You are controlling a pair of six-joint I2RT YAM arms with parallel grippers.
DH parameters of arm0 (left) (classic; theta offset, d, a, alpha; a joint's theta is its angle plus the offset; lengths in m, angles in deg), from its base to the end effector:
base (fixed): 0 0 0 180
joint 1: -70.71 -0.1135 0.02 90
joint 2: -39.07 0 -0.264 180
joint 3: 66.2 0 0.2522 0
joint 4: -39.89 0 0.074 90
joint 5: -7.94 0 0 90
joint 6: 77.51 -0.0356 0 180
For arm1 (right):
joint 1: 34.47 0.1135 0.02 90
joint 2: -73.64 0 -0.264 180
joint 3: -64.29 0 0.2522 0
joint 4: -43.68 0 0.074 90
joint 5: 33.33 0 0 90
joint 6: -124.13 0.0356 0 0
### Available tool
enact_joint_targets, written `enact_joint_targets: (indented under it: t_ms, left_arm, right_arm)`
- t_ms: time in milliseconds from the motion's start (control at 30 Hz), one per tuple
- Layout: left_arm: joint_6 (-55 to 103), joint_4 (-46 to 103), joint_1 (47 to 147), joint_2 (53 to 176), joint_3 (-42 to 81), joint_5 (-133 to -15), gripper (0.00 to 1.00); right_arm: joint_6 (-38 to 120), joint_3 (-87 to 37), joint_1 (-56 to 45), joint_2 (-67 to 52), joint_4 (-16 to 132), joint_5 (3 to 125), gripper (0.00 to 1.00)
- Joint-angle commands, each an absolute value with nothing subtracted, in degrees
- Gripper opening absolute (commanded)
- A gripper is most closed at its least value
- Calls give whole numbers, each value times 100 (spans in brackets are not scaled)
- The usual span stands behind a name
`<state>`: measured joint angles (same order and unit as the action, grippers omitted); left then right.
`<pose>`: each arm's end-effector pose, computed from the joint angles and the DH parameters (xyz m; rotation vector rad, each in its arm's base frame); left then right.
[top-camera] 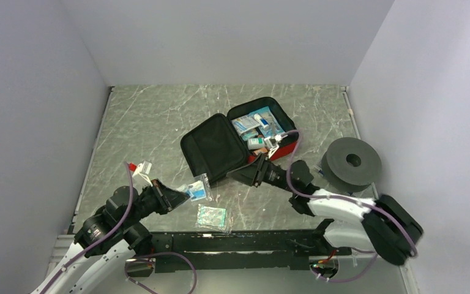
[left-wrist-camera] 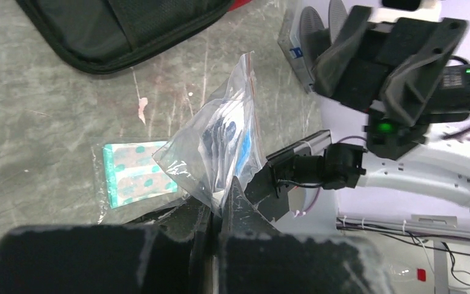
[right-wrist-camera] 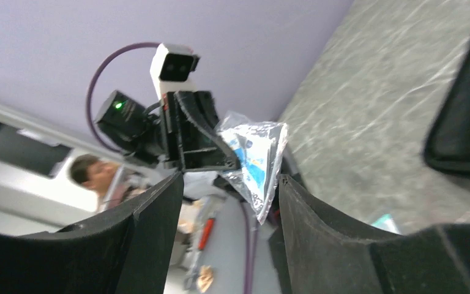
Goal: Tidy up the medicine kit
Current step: Adjust the medicine box at the center of the board.
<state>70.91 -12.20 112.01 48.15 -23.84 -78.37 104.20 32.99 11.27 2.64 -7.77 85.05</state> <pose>0.0539 -0.0504 0.2582 -0.2647 2.0840 -1.1928 0.1492 0.1774 0.2235 -0.1537 1.7209 1.9400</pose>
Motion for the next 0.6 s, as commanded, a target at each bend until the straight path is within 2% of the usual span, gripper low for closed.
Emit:
enact_joint_targets:
  t_ms: [0,100,233,567]
  left_arm:
    - [7190,-1198,11173,4782,-2304,-8195,0]
    - [7193,-1095,11167,4856,-2411,-8441,0]
    - [7165,-911,11168,5054,-2520,-8652,0]
    - [7011,-791,11159,5212,-2517,-9197,0]
  right_arm:
    - [8135,2366,905,1632,3089,7669,64]
    - [7382,1846,771,1784,4316,7172,68]
    - [6838,1313,571,1361,5194,6990,66]
    - [8336,2554,480,1042,3673,6479,66]
